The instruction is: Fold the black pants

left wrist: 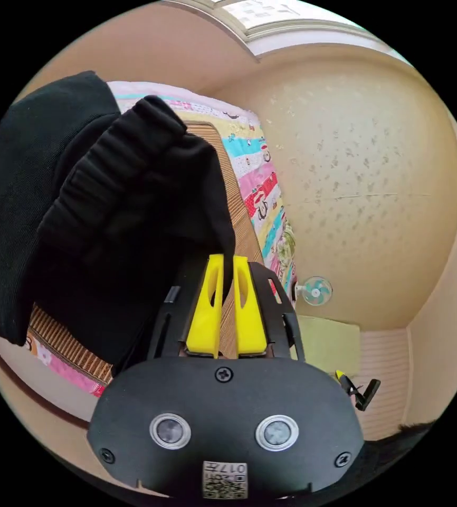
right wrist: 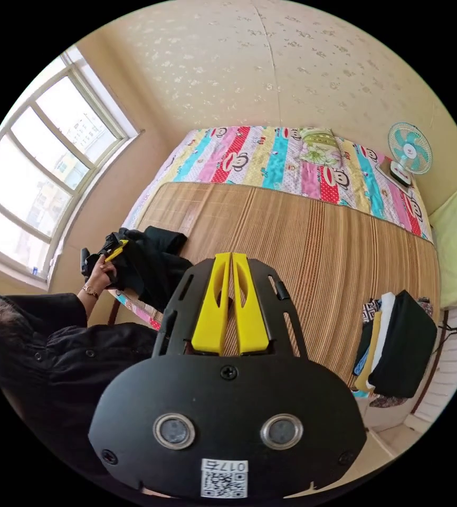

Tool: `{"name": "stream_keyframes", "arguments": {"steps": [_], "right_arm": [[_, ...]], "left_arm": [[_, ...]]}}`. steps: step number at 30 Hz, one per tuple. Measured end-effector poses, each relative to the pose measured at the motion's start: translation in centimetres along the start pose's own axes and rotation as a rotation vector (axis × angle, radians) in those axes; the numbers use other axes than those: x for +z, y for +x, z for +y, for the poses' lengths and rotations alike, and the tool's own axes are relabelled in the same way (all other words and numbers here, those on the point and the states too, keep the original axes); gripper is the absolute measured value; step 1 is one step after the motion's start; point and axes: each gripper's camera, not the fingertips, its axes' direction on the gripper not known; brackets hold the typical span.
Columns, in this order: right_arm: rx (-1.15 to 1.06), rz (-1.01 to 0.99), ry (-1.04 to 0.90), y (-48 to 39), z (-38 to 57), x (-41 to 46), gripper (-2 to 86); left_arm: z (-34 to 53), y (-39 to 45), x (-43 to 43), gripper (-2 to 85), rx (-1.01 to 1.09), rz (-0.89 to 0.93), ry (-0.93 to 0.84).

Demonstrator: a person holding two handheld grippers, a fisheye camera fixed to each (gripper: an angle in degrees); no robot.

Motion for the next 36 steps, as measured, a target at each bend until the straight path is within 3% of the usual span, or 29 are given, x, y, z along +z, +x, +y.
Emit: {"name": "stream_keyframes", "arguments": {"steps": [2, 5, 8, 12, 16, 18, 20, 22, 27, 31, 36], "right_arm": [[-0.048, -0.165, 0.05, 1.1, -0.4, -1.1, 5.1], [-0.062, -0.434, 0.024, 3.0, -3.0, 0.4, 9.4], [-0.048, -0.683, -0.035, 5.2, -6.2, 2.4, 11.7], [0.065, -0.863, -0.077, 9.2, -8.2, 3.5, 14.6], [0.181, -0.938, -0.388, 14.7, -6.9, 7.0, 18.2], [0.208, -1.08, -0.595, 16.4, -4.7, 9.6, 19.4], [0.237, -1.43, -0.796, 16.5, -0.5, 11.9, 20.0], [0.223, -1.617, -0.878, 15.1, 2.0, 11.8, 19.6], [0.153, -1.689, -0.88, 14.1, 2.8, 8.5, 16.3], [0.039, -1.613, -0.594, 19.6, -0.4, -0.2, 3.4], [-0.324, -1.386, -0.292, 24.0, -3.3, -18.9, 0.7]], "left_arm": [[2.4, 4.5, -2.7, 3.4, 0.288, 0.124, -0.1], [6.3, 9.1, -6.2, 2.5, 0.534, 0.268, -0.23], [9.6, 12.4, -10.5, 2.0, 0.686, 0.489, -0.274], [12.6, 16.2, -16.8, 1.6, 0.859, 0.808, -0.214], [16.1, 21.0, -22.0, 1.2, 1.052, 1.144, -0.181], [17.9, 23.2, -23.3, 1.2, 1.136, 1.273, -0.206], [20.1, 25.5, -23.9, 1.1, 1.169, 1.392, -0.259], [21.5, 26.7, -23.8, 1.1, 1.163, 1.444, -0.303], [24.9, 28.3, -22.6, 1.1, 1.141, 1.421, -0.379], [25.7, 29.0, -23.3, 1.1, 1.095, 1.482, -0.331], [25.8, 30.7, -29.3, 1.1, 1.256, 1.428, -0.106]]}}
